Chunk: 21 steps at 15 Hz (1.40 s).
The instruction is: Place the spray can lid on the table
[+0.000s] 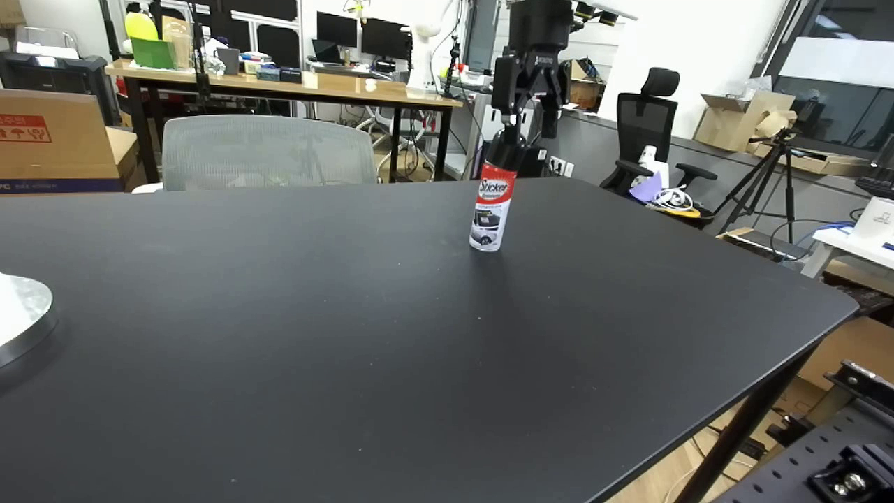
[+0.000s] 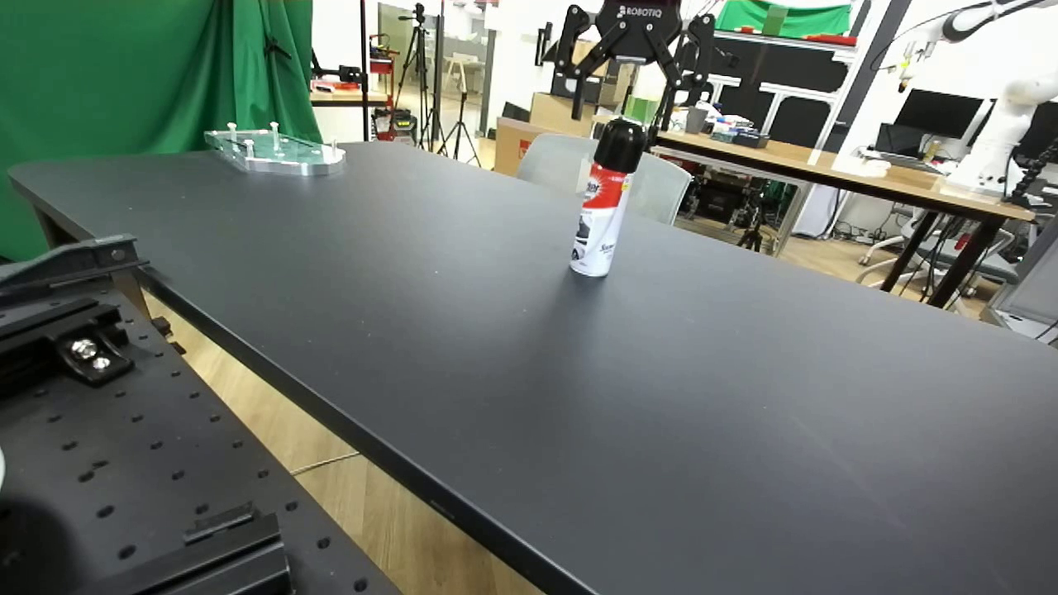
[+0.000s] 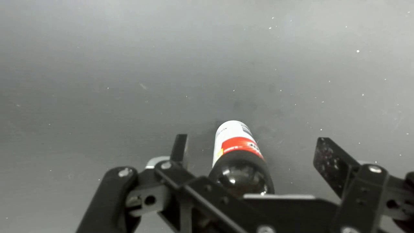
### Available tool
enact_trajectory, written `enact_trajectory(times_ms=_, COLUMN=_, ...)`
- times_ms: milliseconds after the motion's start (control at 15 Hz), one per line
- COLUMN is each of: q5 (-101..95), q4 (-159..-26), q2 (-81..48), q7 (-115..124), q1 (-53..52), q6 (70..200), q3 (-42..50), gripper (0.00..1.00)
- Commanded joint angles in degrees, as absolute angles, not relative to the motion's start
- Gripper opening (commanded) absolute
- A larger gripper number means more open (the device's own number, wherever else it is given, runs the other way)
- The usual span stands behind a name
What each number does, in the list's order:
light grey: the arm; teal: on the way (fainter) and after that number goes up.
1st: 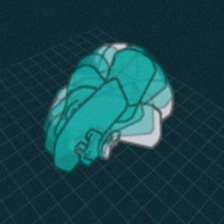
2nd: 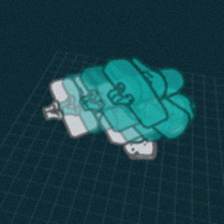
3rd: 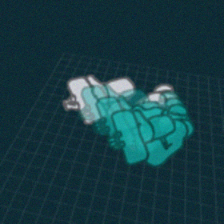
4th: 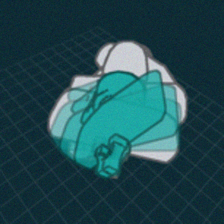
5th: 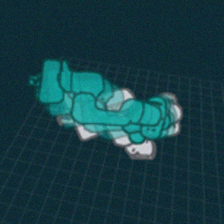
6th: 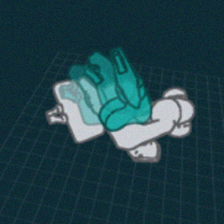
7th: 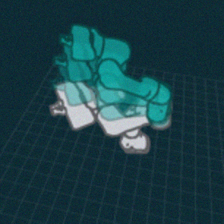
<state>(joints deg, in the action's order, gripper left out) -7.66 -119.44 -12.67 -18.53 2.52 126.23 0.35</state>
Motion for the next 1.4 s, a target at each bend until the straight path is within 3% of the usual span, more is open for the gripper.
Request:
enact_trajectory(times_ms=0, q5=-7.71, q4=-119.32, q2=-12.66, q7=-18.5, q1=2.57, q6=126.04, q3=0.29, gripper=1.0)
enact_trajectory(times_ms=733, q5=1.08, q4=-118.74, q2=-14.55, q7=-23.24, q1=3.56, q6=138.93, q3=-1.44, gripper=1.0)
enact_trajectory(times_ms=1333, q5=2.51, q4=-119.99, q2=-13.45, q7=-21.83, q1=4.35, q6=139.72, q3=-0.74, gripper=1.0)
